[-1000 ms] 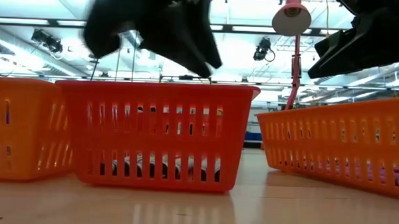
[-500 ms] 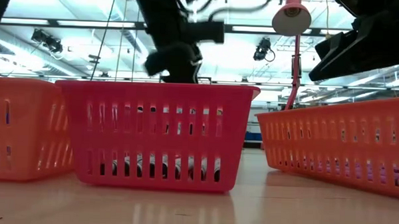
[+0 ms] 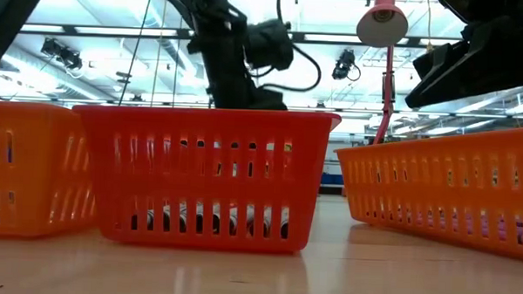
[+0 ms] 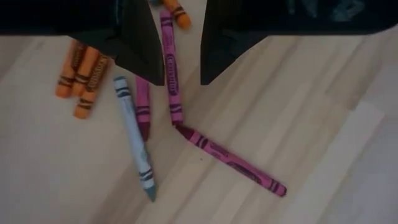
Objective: Sort crayons
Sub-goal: Put the red crayon into the right orange bin
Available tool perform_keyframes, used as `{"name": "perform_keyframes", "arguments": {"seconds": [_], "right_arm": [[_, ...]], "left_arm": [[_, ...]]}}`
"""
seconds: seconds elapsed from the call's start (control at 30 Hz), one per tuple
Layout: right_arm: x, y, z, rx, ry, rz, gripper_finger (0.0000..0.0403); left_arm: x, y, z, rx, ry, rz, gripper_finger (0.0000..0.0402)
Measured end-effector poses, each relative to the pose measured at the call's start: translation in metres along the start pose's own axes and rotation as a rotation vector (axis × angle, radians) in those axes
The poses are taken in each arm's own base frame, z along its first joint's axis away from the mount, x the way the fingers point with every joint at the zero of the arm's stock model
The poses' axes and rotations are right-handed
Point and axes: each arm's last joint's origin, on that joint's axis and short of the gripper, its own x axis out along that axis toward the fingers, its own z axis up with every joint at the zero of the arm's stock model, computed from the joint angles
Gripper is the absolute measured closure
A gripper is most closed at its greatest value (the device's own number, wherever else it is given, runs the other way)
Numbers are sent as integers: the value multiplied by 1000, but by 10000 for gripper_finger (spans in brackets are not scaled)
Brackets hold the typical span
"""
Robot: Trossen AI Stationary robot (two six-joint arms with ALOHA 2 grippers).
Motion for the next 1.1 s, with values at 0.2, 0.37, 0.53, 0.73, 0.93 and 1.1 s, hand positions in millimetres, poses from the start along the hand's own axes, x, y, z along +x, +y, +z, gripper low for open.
{"name": "perform_keyframes", "arguments": {"seconds": [0.2,0.37,0.53,0.73,0.93,1.1], "right_arm": [[0,0,0,0,0,0,300],[0,0,0,0,0,0,300],[0,0,0,0,0,0,300],[0,0,0,1,0,0,300],[0,0,0,0,0,0,300],[0,0,0,0,1,0,300]], "left_arm": [[21,-2,-4,7,41,8,288],[30,-4,-8,12,72,2,288],[30,-2,-7,12,74,0,288],[34,5,-5,-18,124,-82,304],[37,10,-4,12,134,-92,346],[38,10,-3,49,132,-94,378]]}}
